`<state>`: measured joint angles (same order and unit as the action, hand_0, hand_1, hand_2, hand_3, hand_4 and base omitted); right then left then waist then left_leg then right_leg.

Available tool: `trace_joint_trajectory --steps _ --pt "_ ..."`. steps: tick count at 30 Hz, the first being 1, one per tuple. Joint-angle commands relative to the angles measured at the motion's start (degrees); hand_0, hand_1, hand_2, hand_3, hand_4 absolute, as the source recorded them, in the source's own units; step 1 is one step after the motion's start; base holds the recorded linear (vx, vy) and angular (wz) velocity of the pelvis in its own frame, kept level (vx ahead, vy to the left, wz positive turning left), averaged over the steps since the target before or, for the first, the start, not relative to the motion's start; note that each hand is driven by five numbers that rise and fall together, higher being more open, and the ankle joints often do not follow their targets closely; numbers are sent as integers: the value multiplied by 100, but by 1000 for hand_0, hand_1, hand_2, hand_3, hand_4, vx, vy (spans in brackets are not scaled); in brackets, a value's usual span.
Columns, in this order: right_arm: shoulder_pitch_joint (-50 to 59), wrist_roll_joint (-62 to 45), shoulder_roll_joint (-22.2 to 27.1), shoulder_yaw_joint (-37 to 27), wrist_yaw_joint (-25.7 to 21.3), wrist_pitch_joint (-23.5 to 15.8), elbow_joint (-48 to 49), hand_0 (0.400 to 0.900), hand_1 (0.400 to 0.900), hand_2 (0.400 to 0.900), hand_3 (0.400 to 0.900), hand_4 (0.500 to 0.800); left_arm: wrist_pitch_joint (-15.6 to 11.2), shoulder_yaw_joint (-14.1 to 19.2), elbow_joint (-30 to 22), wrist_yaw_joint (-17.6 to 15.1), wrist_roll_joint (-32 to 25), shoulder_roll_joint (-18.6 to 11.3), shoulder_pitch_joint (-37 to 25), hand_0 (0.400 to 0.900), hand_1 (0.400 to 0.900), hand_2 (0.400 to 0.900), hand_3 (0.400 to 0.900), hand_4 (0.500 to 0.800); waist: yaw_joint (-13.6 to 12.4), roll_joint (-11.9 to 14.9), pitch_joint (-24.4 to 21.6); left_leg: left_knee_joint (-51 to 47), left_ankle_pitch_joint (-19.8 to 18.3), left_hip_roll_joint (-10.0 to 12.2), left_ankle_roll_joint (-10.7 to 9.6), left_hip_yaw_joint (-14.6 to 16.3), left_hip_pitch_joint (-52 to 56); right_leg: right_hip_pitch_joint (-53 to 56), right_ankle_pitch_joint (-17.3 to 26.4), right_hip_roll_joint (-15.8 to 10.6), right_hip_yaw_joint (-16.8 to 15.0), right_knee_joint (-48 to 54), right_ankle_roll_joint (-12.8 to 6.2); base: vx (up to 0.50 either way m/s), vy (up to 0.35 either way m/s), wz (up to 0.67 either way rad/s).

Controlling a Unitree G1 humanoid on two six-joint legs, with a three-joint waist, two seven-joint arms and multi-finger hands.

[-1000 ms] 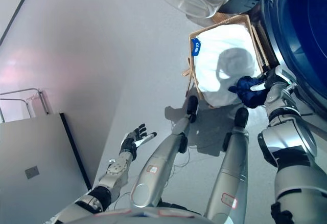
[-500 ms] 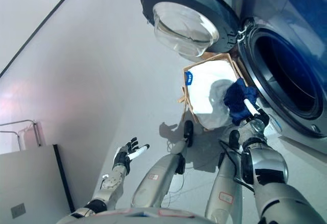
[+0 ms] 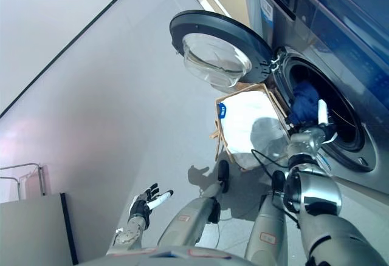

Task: Put the clothes in the basket into the washing machine.

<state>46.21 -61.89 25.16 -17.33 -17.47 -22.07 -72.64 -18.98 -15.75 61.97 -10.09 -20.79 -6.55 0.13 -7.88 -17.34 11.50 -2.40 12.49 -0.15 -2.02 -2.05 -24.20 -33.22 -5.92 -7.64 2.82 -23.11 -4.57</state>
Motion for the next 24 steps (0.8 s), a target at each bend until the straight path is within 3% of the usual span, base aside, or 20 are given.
trace_joint_trajectory --steps 1,9,10,24 --pt "675 136 633 174 -74 -516 293 400 400 400 400 500 -238 35 296 -114 -85 -258 -140 900 900 900 900 800 -117 89 -146 73 -807 -384 -10 -67 373 1171 733 -3 274 1978 61 27 -29 11" --pt "861 82 808 72 -258 -634 333 400 400 400 400 500 -267 -10 216 -148 -97 -267 -217 900 900 900 900 800 -175 27 -232 -246 -561 -330 -129 -279 422 1231 730 6 492 2092 57 14 -44 17" --pt "822 43 805 60 -210 -623 269 900 900 900 900 800 -270 -6 224 -151 -89 -253 -236 900 900 900 900 800 -190 42 -260 -252 -551 -320 -147 -327 435 1276 712 -1 546 2096 58 40 -50 15" --pt "352 -138 662 -50 126 -357 -304 900 900 900 900 800 -180 110 306 -120 49 -181 -239 900 900 900 900 800 -190 145 -429 -253 -591 -326 -134 -415 587 1568 737 -19 670 2282 41 14 -9 3"
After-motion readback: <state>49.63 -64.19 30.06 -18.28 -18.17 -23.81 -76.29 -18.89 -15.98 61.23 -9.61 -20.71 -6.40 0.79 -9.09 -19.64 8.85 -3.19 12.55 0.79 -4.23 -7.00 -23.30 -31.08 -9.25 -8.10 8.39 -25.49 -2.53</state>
